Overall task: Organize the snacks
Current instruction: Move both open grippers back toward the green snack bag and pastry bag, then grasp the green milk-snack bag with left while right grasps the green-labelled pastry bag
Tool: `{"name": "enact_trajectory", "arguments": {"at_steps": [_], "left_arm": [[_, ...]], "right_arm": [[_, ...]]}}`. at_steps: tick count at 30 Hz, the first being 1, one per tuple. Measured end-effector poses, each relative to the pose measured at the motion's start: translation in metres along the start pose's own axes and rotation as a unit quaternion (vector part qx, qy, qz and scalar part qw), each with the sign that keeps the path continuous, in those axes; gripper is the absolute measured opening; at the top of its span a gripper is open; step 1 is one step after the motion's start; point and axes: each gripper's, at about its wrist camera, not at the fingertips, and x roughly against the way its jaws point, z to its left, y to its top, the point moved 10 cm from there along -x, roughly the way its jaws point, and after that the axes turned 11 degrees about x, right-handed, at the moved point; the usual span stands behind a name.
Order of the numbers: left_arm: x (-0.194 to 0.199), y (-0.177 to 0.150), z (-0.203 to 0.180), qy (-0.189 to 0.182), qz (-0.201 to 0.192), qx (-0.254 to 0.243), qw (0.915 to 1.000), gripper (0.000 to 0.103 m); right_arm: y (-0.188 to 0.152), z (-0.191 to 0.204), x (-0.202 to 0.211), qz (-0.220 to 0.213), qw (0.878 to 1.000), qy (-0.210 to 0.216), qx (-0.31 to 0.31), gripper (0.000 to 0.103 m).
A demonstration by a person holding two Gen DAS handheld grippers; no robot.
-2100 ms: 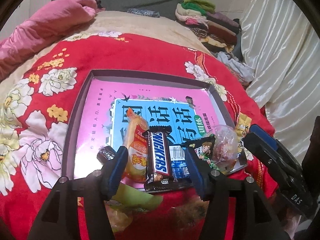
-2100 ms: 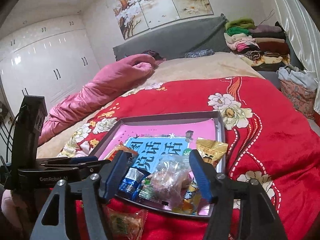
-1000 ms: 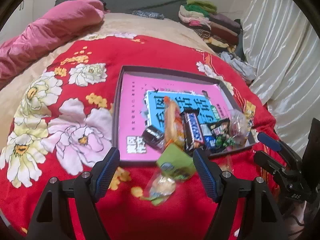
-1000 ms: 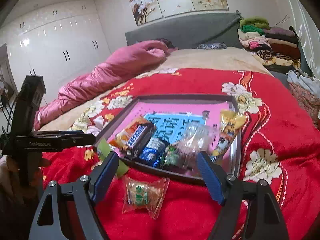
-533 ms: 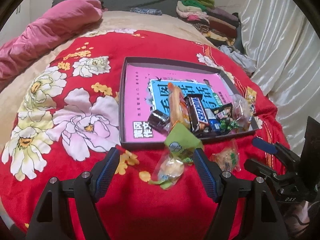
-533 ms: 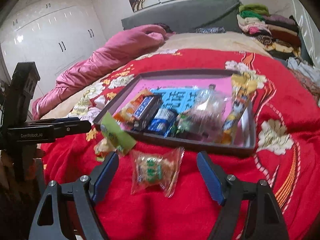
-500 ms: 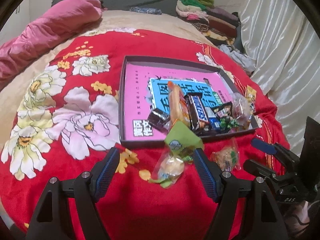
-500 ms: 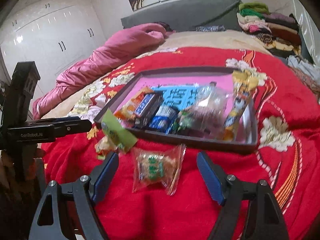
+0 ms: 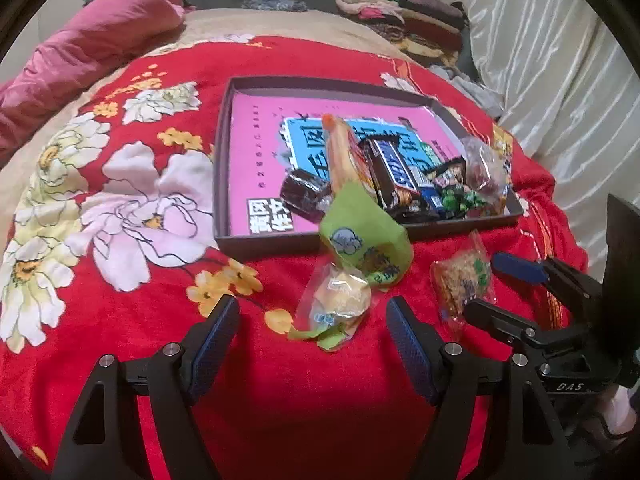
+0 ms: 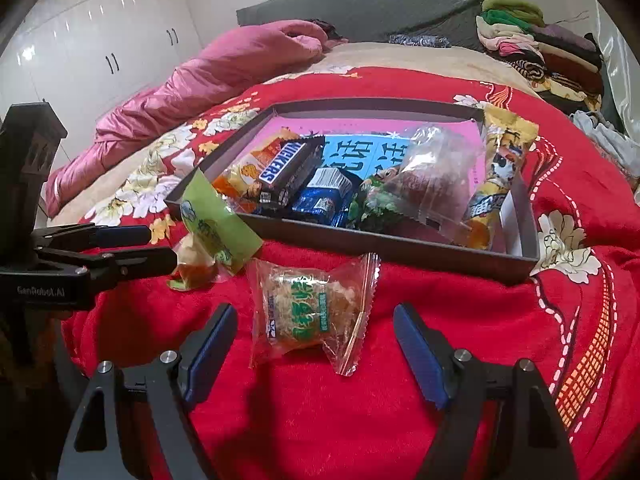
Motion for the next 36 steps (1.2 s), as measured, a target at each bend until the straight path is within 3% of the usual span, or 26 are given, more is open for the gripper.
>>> {"name": "enact_trajectory", "arguments": {"at_steps": [12,19,26,30,33,36], "left_arm": [[-0.018,-0.001,0.0,-0.002,-0.001,-0.007,1.0,0.077],[-0.026,-0.001,-0.003,0.001,-0.006,-0.01,0.9999,0.077],[-0.032,-0.001,-0.005,0.011,-0.012,-0.011,0.9998,0.076],[-0.033,0.001,-0.002,0.016,-0.014,-0.006,0.9997,0.065],[-0.031,0.001,-0.004,0.008,-0.016,-0.007,0.9998,0.045],[-0.029,0.001,-0.006,0.0,-0.015,-0.012,0.9998,0.036]], "right_arm": [[0.003,0.008,-0.019,0.01,1.0,-0.017,0.02,0.079],[0.0,0.012,-0.031,0.026,0.997,-0.04,0.056,0.069],[0.003,0.009,-0.03,0.024,0.998,-0.026,0.053,0.059],[0.003,0.006,-0.025,0.021,0.999,-0.015,0.042,0.057],[0.006,0.009,-0.019,0.013,0.999,-0.006,0.04,0.057],[0.007,0.012,-0.013,0.005,0.999,0.005,0.038,0.057]]}}
